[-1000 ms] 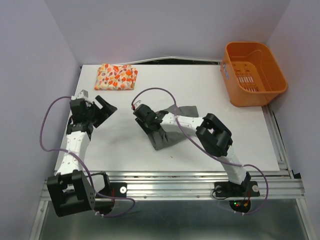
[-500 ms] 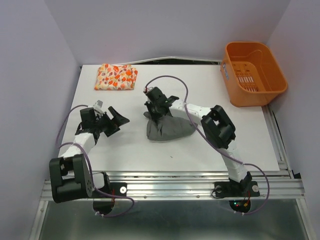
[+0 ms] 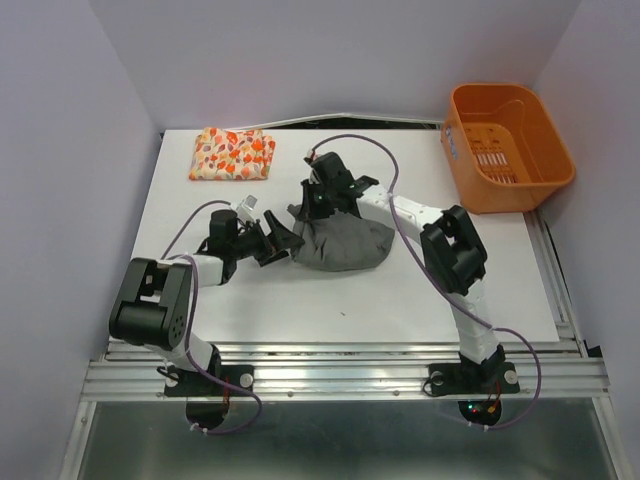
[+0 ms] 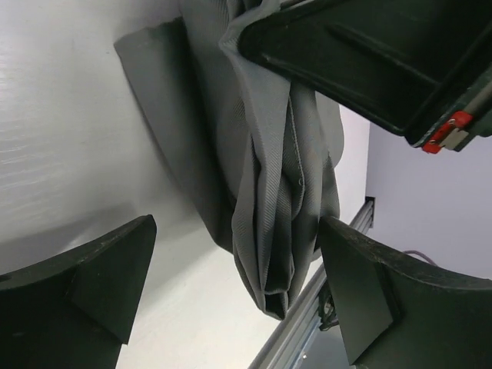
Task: Fold and stack the skirts
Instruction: Neatly place the folded skirt to the corner
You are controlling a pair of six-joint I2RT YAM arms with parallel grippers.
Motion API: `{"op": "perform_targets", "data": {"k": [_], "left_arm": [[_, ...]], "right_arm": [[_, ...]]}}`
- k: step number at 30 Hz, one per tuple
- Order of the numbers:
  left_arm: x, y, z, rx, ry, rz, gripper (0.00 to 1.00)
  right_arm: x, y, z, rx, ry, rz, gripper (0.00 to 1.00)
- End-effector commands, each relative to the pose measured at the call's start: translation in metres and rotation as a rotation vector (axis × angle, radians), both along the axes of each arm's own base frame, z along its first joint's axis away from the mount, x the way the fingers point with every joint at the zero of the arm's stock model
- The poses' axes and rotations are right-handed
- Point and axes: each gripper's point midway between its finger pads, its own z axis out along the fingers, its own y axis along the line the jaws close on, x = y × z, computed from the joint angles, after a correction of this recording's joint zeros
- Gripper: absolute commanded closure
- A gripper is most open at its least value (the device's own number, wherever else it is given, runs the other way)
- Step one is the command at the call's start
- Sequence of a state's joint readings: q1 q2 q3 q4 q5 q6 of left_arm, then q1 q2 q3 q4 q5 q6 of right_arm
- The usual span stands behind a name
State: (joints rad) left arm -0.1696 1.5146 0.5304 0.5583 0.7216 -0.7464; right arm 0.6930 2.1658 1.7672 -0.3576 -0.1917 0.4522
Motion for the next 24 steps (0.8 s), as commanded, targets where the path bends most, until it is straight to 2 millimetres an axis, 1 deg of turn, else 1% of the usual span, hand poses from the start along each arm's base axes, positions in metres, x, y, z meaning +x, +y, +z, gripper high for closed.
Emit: {"op": "perform_targets", "data": {"k": [1, 2, 3, 4, 5, 6, 9, 10, 12, 16, 18, 20, 22, 24], "left_arm": [[0.019, -0.018, 0.032, -0.099, -0.143, -0.017, 0.02], [0.017, -0.025, 0.033, -0.124, -0.133, -0.028, 0.02], [0.018, -0.029, 0.038, -0.144, -0.157, -0.041, 0.01], [0.017, -0.033, 0.028, -0.148, -0.124, -0.045, 0.02], [0.017, -0.034, 0.025, -0.153, -0.104, -0.038, 0.01], [0.021, -0.032, 0.019, -0.138, -0.086, -0.003, 0.02], [0.022, -0.024, -0.002, -0.081, -0.013, 0.057, 0.02], [0.022, -0.024, -0.007, -0.077, 0.006, 0.059, 0.02], [0.022, -0.024, -0.009, -0.075, 0.010, 0.060, 0.02], [0.022, -0.035, -0.006, -0.085, 0.002, 0.034, 0.02], [0.026, -0.040, 0.000, -0.111, -0.013, 0.035, 0.02], [0.027, -0.042, 0.005, -0.136, -0.030, 0.032, 0.02], [0.031, -0.044, 0.015, -0.167, -0.071, 0.036, 0.02], [0.030, -0.045, 0.018, -0.191, -0.075, 0.045, 0.02]], "right_arm": [[0.019, 0.014, 0.056, 0.139, -0.086, -0.010, 0.99], [0.020, 0.016, 0.056, 0.143, -0.085, -0.009, 0.99], [0.020, 0.016, 0.056, 0.146, -0.084, -0.010, 0.99], [0.021, 0.017, 0.056, 0.149, -0.084, -0.009, 0.99], [0.021, 0.018, 0.057, 0.151, -0.086, -0.006, 0.99], [0.022, 0.019, 0.055, 0.154, -0.080, -0.006, 0.99], [0.023, 0.020, 0.061, 0.160, -0.091, -0.011, 0.99], [0.025, 0.020, 0.064, 0.163, -0.098, -0.014, 0.99], [0.026, 0.020, 0.067, 0.165, -0.106, -0.021, 0.99], [0.025, 0.023, 0.071, 0.183, -0.098, -0.014, 0.99], [0.025, 0.024, 0.070, 0.187, -0.091, -0.013, 0.99], [0.025, 0.024, 0.066, 0.184, -0.085, -0.016, 0.99], [0.024, 0.023, 0.061, 0.176, -0.076, -0.017, 0.99], [0.024, 0.022, 0.059, 0.170, -0.075, -0.022, 0.99]]}}
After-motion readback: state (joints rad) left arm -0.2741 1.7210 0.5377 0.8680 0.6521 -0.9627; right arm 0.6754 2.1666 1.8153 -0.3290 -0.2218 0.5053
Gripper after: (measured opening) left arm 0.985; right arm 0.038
